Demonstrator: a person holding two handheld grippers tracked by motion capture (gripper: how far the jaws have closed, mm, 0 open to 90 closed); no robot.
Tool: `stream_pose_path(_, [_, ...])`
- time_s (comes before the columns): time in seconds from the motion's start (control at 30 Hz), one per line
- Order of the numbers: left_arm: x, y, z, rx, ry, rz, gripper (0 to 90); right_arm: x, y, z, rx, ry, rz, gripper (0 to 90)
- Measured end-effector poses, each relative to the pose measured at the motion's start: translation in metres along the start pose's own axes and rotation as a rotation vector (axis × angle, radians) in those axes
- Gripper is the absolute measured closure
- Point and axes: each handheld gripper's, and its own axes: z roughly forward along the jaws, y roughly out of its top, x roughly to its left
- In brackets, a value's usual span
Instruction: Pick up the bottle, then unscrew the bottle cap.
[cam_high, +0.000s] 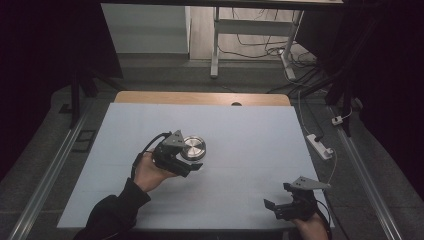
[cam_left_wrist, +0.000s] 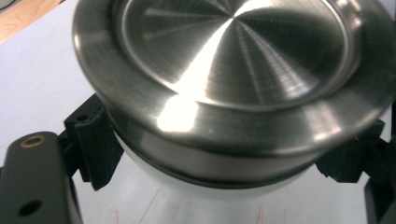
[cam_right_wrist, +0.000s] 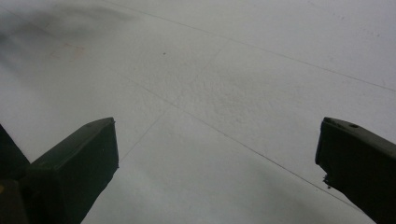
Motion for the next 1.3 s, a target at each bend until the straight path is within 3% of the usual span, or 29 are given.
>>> stream_pose_path(0.57, [-0.012,0.012,0.01,0.011,-0.052,0.022,15.9,0.001,0.0,0.0,0.001,0.002,-0.006,0.0])
stream_pose_path(0.97, [-0.015,0.012,0.011,0.008,-0.057,0.025,15.9,-0.001,0.0,-0.002,-0.022,0.003,0.002,0.0])
stream_pose_path(1.3, [-0.016,0.011,0.01,0.0,-0.057,0.025,15.9,0.006,0.007,-0.004,-0.039,0.022,-0.02,0.0])
